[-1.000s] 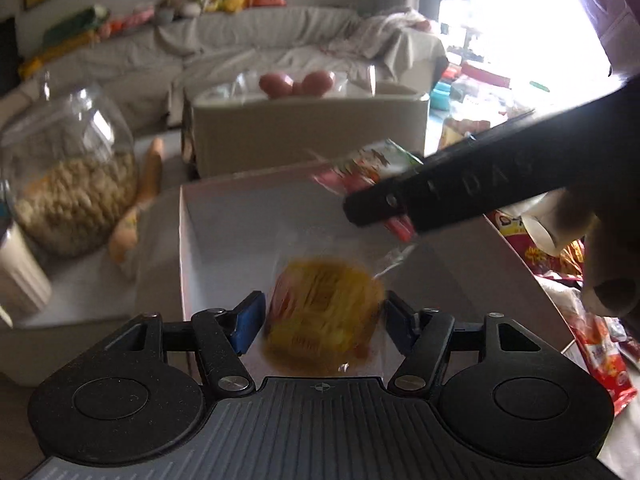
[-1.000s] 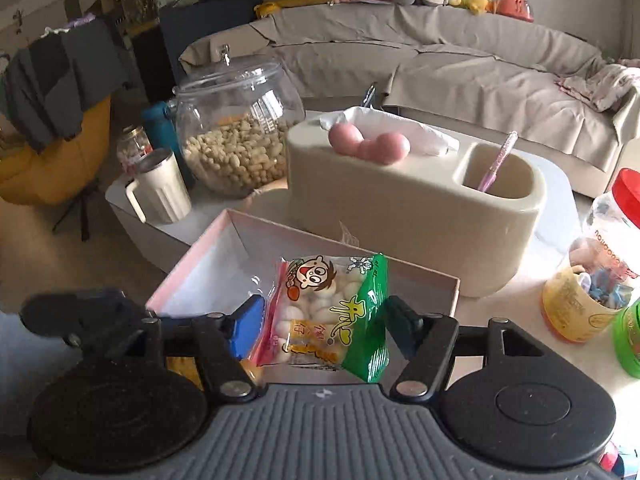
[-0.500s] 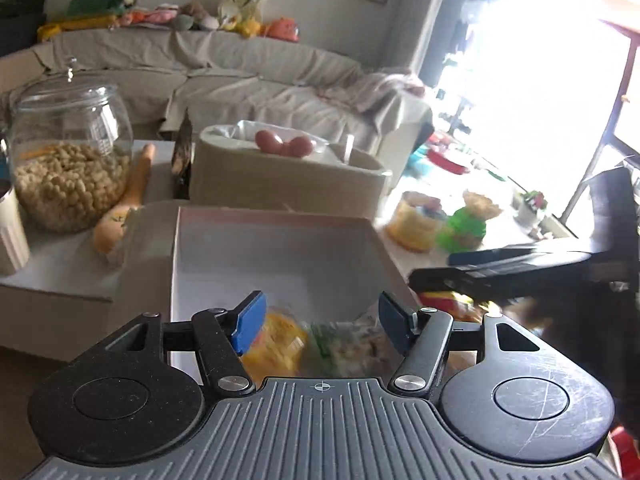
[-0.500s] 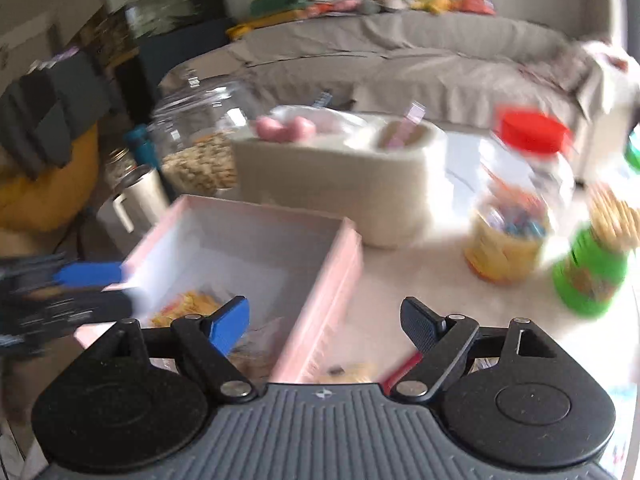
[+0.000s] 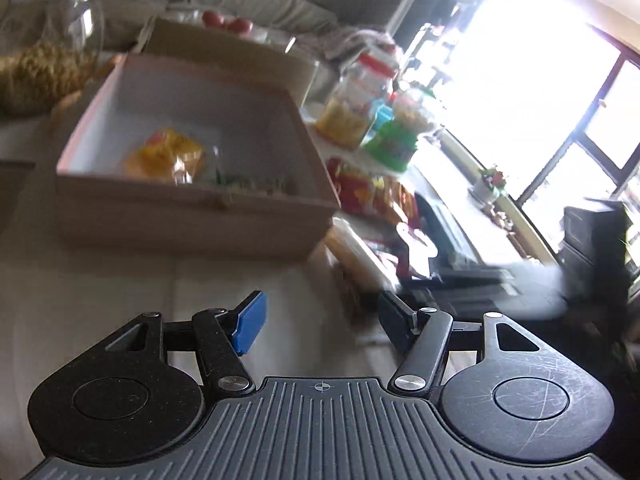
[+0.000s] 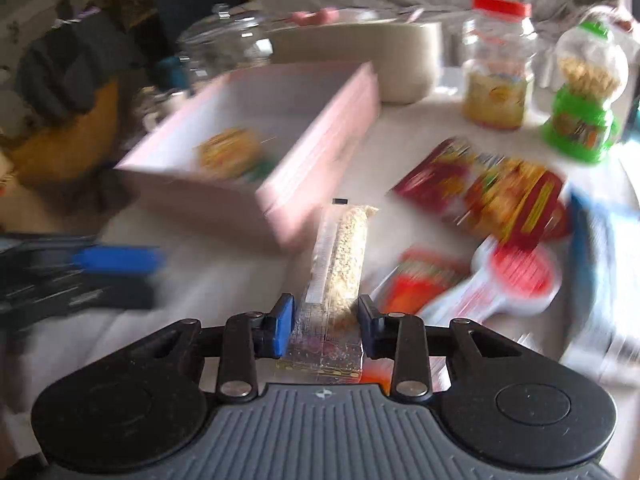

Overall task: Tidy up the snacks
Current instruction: 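Drop the candy bag into the pink box with the right gripper while the left gripper releases the bun, then grasp the rice-cracker stick with the left gripper while the right gripper grasps the biscuit packet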

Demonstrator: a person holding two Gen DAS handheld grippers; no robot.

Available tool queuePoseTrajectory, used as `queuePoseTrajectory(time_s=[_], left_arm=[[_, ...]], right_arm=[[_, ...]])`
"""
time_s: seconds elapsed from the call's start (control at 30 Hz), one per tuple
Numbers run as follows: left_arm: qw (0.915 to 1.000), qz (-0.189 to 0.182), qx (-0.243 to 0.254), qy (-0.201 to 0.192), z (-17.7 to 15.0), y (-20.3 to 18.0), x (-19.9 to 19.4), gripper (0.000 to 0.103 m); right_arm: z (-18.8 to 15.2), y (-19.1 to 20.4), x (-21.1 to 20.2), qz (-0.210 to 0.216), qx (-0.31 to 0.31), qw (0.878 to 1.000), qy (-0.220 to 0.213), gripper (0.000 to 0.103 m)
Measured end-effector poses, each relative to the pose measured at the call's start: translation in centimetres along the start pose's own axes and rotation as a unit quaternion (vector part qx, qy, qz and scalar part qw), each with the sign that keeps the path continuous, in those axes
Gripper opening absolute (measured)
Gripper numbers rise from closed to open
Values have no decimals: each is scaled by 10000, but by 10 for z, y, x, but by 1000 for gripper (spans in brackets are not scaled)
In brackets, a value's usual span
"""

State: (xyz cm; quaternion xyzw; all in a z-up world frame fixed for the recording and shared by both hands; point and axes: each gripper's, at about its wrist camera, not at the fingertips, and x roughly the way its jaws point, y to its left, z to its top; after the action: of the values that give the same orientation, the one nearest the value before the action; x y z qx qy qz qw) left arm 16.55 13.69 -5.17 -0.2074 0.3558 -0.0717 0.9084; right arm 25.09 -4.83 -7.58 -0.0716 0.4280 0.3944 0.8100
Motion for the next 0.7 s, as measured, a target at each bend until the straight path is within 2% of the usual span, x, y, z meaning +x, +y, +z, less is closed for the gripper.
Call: queuePoseTrajectory(time_s=[0.07, 0.13, 0.17, 0.3, 0.33, 0.43, 0.57, 0.7], left_arm=[[9999, -78, -48, 64, -7, -7, 3, 68], [9997, -167, -21, 150, -18, -14, 4, 68], [9996, -192, 23, 204, -23, -19, 5, 67], [9986, -24, 393, 359, -36, -39, 12, 50], [9980, 55, 505, 366, -39, -44, 13, 46], [9957, 336, 797, 341, -45, -56, 14, 46], [9901, 695, 1164, 364, -49, -68, 16, 45], [9878, 846, 1237, 412, -51, -68, 17, 39]], right_arm=[[-23, 14, -8, 144, -67, 9998, 74, 34], [-41, 23, -15, 540, -56, 9983, 206, 34], [-49, 27, -20, 591, -84, 9981, 170, 34], [-70, 44, -45, 723, -354, 9968, -27, 35], [-74, 46, -51, 700, -421, 9966, -107, 39], [-85, 48, -70, 343, -569, 9968, -446, 67], [-94, 41, -77, -442, -661, 9946, -665, 70], [-97, 20, -78, -1043, -183, 9910, -824, 74]])
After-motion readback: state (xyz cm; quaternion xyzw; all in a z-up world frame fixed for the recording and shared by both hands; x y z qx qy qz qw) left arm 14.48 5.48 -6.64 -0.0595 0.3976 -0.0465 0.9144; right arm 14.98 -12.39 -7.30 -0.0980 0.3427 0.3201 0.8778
